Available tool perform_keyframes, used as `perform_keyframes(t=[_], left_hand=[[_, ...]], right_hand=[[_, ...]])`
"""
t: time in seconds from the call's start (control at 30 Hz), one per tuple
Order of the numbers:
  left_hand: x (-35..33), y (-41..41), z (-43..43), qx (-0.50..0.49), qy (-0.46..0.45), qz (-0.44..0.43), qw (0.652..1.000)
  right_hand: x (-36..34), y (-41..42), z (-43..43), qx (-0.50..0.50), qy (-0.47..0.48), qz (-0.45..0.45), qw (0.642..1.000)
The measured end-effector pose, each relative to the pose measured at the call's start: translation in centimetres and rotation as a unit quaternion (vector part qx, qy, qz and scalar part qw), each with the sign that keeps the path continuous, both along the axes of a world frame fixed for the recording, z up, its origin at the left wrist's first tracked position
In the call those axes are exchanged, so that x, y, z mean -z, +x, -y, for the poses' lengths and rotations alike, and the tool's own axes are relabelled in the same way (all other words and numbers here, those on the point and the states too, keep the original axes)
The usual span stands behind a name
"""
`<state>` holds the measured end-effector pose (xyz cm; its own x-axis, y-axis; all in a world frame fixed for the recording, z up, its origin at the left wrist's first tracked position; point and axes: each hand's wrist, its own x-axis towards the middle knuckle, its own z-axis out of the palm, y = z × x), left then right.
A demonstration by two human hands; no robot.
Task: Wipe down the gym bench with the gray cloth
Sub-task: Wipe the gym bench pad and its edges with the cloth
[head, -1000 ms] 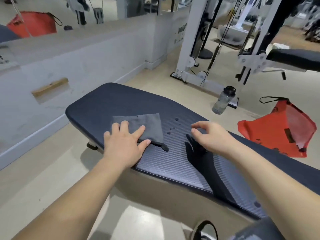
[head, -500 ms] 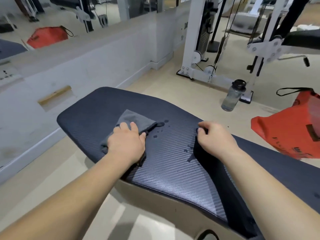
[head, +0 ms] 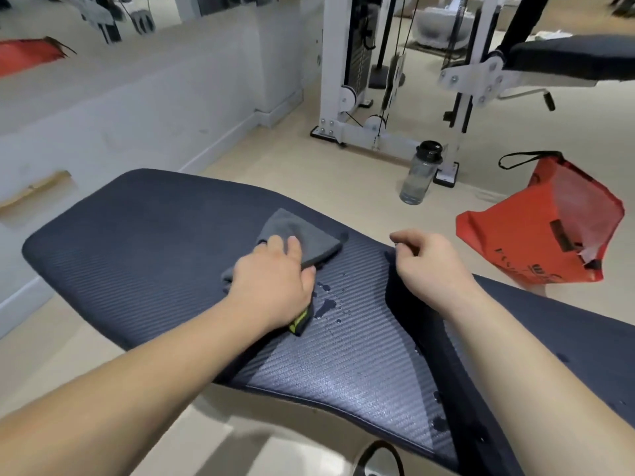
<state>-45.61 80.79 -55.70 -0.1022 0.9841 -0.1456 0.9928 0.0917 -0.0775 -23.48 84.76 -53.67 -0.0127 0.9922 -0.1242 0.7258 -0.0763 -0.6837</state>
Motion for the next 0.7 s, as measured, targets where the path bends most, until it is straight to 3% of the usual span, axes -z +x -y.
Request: perform_keyframes(t=[0.1, 0.27, 0.47, 0.53, 0.63, 0.7], left_hand=[[-0.1, -1.3, -1.9, 0.048, -0.006, -0.004, 0.999], [0.0, -0.6, -5.5, -0.062, 0.002, 0.001, 0.998], [0.6, 2.0, 0.2, 0.142, 0.026, 0.026, 0.989], [0.5, 0.9, -1.7, 0.106, 0.018, 0.006, 0.994], [0.5, 2.6, -2.6, -0.028, 0.011, 0.001, 1.0], [0.9, 5.3, -0.3, -0.028, 0.03, 0.018, 0.999]], right_hand=[[0.2, 0.7, 0.1, -0.014, 0.004, -0.004, 1.0], [0.3, 1.6, 1.0, -0.059, -0.009, 0.012, 0.998], [0.0, 2.6, 1.2, -0.069, -0.003, 0.017, 0.997], [-0.3, 2.9, 1.5, -0.068, -0.004, 0.015, 0.998], [-0.8, 3.5, 2.0, -0.065, -0.006, 0.005, 0.998], [-1.1, 3.8, 2.1, -0.062, 0.003, 0.005, 0.998]])
